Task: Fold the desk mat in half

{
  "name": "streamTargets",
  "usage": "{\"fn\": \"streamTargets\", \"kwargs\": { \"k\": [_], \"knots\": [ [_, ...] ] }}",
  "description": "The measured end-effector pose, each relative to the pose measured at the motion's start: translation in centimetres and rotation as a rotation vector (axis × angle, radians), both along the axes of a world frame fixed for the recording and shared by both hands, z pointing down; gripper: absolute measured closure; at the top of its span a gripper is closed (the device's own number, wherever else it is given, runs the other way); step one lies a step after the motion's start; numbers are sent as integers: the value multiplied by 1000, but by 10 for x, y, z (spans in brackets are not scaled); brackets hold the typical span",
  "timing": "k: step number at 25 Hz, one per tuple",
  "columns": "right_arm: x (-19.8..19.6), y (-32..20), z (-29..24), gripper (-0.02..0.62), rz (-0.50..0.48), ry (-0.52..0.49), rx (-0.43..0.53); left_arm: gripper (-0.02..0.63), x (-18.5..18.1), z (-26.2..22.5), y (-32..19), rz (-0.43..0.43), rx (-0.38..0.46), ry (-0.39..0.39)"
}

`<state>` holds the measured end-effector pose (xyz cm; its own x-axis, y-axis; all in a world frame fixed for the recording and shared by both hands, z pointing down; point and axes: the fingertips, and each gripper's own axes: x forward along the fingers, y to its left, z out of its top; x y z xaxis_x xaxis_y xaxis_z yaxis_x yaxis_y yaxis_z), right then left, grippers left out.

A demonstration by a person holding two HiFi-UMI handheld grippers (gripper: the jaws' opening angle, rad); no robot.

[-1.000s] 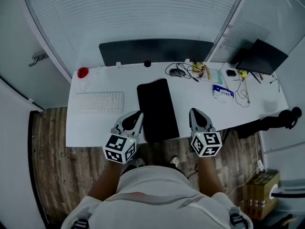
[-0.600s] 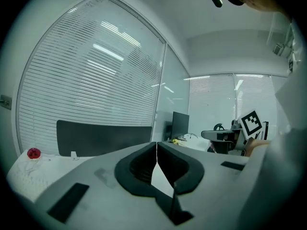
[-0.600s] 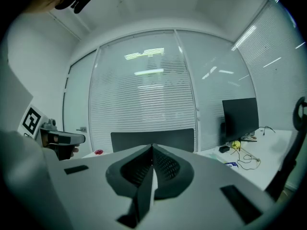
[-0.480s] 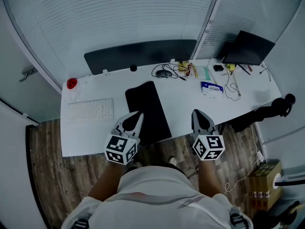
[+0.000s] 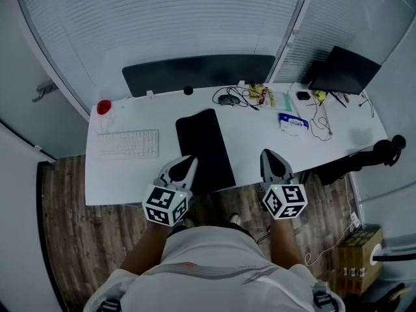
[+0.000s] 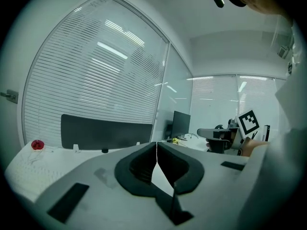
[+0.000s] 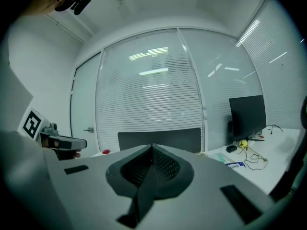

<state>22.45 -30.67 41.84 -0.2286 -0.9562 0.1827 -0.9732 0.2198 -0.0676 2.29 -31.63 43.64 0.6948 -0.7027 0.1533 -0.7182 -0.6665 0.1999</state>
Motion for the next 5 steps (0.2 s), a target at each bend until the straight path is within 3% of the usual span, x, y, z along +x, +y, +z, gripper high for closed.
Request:
{"fn": "streamTargets", "kwargs": {
  "k": [5],
  "knots": [
    [0,3,1,545,-13,-9,-1,591,0,1,4,-11,-8,5]
  ]
}}
